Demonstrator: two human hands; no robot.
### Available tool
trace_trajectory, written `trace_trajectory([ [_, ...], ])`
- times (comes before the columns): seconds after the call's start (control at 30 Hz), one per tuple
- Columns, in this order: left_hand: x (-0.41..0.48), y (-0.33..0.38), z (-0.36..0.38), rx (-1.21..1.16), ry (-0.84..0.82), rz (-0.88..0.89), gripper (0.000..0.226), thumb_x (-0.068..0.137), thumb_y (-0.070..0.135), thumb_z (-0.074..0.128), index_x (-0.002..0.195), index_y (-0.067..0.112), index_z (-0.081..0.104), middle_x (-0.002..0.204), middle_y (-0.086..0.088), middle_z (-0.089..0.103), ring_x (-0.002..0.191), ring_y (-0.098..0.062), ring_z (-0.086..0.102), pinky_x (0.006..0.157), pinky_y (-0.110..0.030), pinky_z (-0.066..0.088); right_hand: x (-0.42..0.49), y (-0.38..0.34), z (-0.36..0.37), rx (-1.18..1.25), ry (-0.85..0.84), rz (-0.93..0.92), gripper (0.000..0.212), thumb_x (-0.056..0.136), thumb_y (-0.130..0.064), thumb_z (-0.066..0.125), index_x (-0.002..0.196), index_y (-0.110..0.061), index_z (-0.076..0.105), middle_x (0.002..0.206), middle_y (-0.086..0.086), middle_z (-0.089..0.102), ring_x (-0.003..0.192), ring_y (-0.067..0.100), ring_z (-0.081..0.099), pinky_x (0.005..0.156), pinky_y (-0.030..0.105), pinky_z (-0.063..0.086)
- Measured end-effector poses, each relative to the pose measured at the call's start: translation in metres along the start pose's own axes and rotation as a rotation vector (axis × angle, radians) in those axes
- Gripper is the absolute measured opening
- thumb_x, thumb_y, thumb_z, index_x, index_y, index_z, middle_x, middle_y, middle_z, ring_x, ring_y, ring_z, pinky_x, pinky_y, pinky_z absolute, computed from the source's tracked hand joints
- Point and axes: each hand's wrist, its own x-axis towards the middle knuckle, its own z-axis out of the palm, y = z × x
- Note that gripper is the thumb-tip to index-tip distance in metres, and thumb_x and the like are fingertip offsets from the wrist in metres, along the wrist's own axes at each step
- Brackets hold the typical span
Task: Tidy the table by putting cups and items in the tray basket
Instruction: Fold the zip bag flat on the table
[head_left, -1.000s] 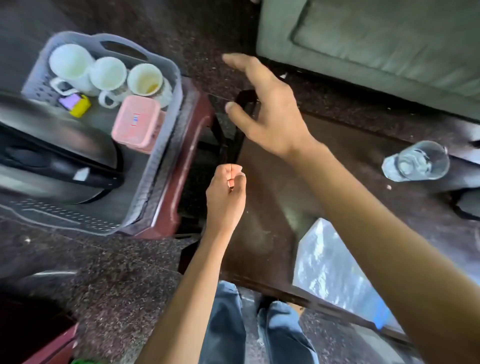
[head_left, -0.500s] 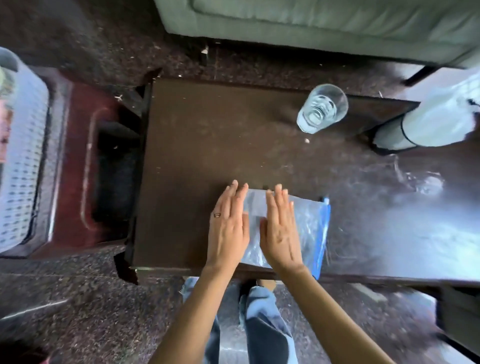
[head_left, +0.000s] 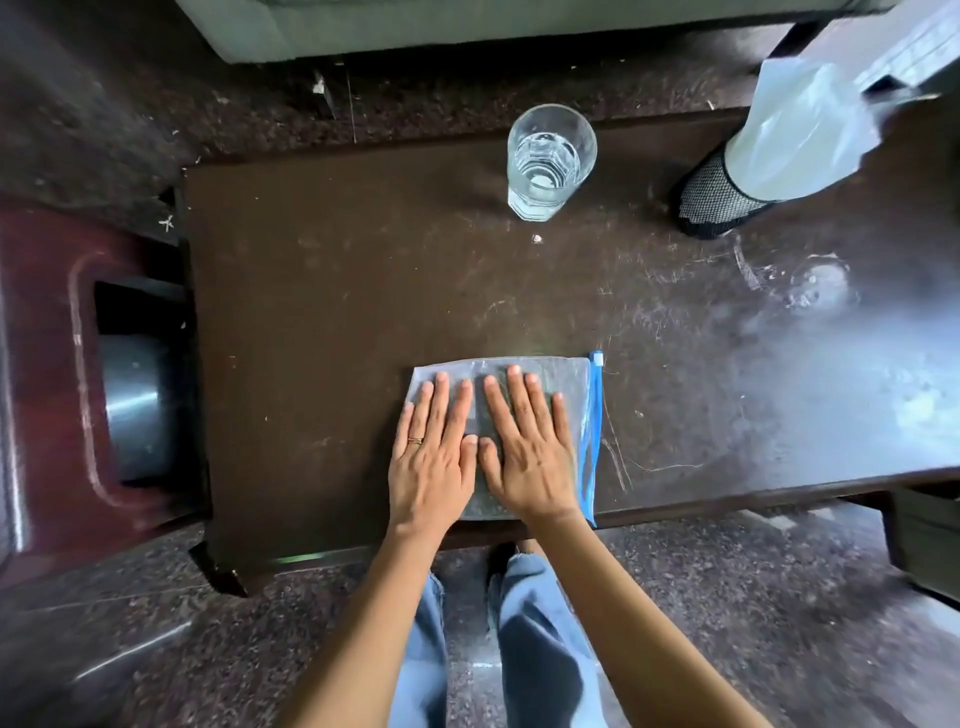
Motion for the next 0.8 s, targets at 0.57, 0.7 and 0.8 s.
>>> trace_trajectory([
  [0.57, -0.006, -0.006, -0.016, -0.243, 0.189, -0.117, 0.069, 0.097, 0.048, 0.025, 0.150, 0.005, 0.014, 0.159, -0.017, 0.010, 0.146, -0.029, 0.016, 0.120, -0.039, 0.014, -0.008, 0.025, -0.021, 0.011, 0.036, 0.200, 0.090, 0.090, -0.069, 0.023, 0.153, -0.006, 0.009, 0.162, 0.008, 0.004, 0.149, 0.020, -0.001, 0.120, 0.046, -0.002],
  [0.7, -0.024, -0.003, -0.023, -0.555, 0.330, -0.365, 0.065, 0.095, 0.042, 0.038, 0.145, 0.005, 0.021, 0.145, -0.022, 0.034, 0.132, -0.033, 0.037, 0.109, -0.044, 0.035, -0.022, 0.029, -0.030, 0.146, 0.173, 0.154, 0.070, 0.096, -0.046, 0.028, 0.152, -0.005, 0.013, 0.160, 0.011, 0.008, 0.149, 0.022, 0.001, 0.120, 0.042, -0.007],
  [0.8, -0.030, 0.003, -0.025, -0.707, 0.315, -0.426, 0.063, 0.093, 0.036, 0.049, 0.144, 0.009, 0.023, 0.138, -0.016, 0.041, 0.124, -0.026, 0.043, 0.101, -0.040, 0.041, -0.038, 0.023, -0.026, 0.131, 0.206, 0.034, 0.061, 0.096, -0.024, 0.033, 0.151, -0.008, 0.014, 0.158, 0.011, 0.013, 0.149, 0.021, 0.002, 0.121, 0.040, -0.003],
])
